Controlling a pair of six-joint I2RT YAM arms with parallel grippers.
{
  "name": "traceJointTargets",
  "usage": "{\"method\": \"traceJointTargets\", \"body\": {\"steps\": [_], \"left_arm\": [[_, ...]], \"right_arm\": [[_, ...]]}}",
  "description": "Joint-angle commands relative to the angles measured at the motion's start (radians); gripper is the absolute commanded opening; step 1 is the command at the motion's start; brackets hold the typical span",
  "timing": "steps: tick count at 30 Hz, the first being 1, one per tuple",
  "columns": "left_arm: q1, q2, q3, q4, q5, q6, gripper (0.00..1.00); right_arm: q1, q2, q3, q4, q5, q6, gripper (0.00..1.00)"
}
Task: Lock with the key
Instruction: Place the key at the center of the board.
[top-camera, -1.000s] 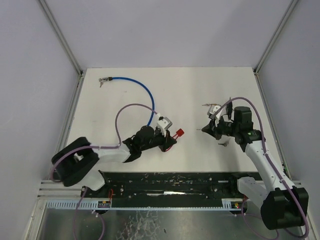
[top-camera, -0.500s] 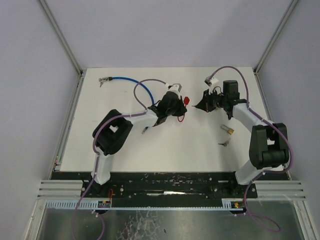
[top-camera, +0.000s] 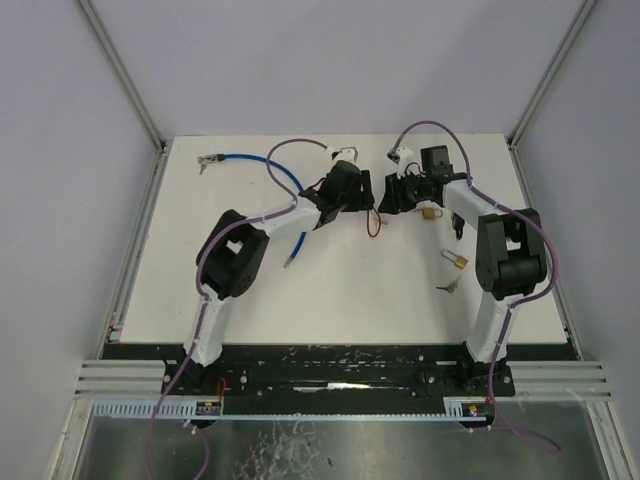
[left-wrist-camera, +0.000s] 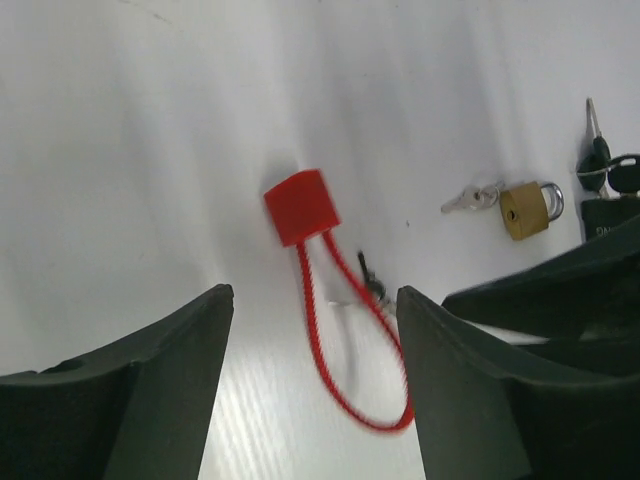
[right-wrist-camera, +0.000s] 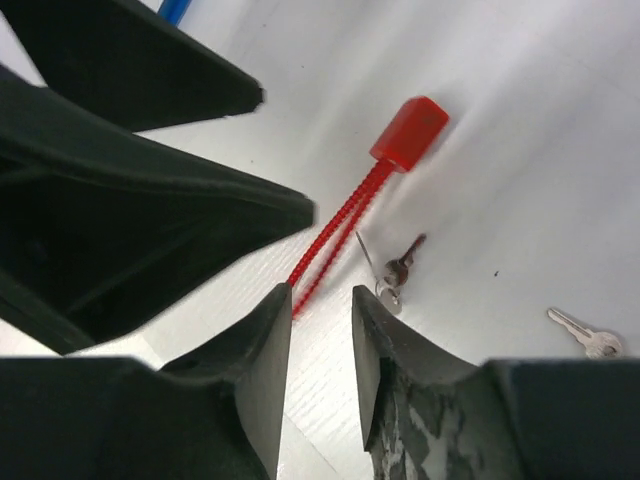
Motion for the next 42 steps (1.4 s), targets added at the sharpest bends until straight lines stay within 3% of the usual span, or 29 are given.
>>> {"method": "traceJointTargets", "body": {"steps": [1, 5, 8, 11, 13, 17, 21, 27, 29, 35, 42], "left_arm": [[0.002, -0.218, -0.14, 0.107, -0.077, 0.123, 0.66], [0.002, -0.49, -0.43, 0.367, -0.069, 0.229, 0.67], [0.002, -0.682, -0.633, 0.517, -0.059, 0.305, 0.78], [0.003, -0.846, -0.786, 0.535, 0.0, 0.343, 0.9], [0.005, -0.926, -0.889, 0.551, 0.071, 0.372, 0.91], [0.007, -1.01, -1.003, 0.515, 0.009, 0.336, 0.95], [0.007, -0.96, -0.971, 0.279, -0.093, 0.311, 0.93], [0.011, -0.77, -0.871, 0.125, -0.234, 0.353, 0.83], [0.012, -0.696, -0.826, 0.095, -0.22, 0.361, 0.79], [0.013, -0.527, -0.744, 0.065, -0.213, 0.349, 0.72], [0.013, -0.393, -0.663, 0.022, -0.296, 0.332, 0.63]], "right_arm": [[0.007, -0.173, -0.023, -0.007, 0.058, -0.102, 0.4], [0.007, -0.366, -0.11, 0.037, 0.053, -0.168, 0.41], [0.006, -0.535, -0.184, 0.044, -0.012, -0.262, 0.4], [0.006, -0.728, -0.263, 0.053, -0.055, -0.335, 0.39], [-0.013, -0.815, -0.322, 0.062, -0.12, -0.379, 0.41], [-0.051, -0.953, -0.531, 0.175, -0.199, -0.344, 0.7], [-0.077, -1.031, -0.702, 0.21, -0.277, -0.383, 0.9], [-0.115, -1.064, -0.664, 0.095, -0.335, -0.407, 0.99], [-0.116, -1.056, -0.652, 0.012, -0.384, -0.489, 0.99], [-0.116, -0.976, -0.585, -0.116, -0.402, -0.536, 1.0], [-0.116, -0.953, -0.567, -0.128, -0.376, -0.512, 0.98]]}}
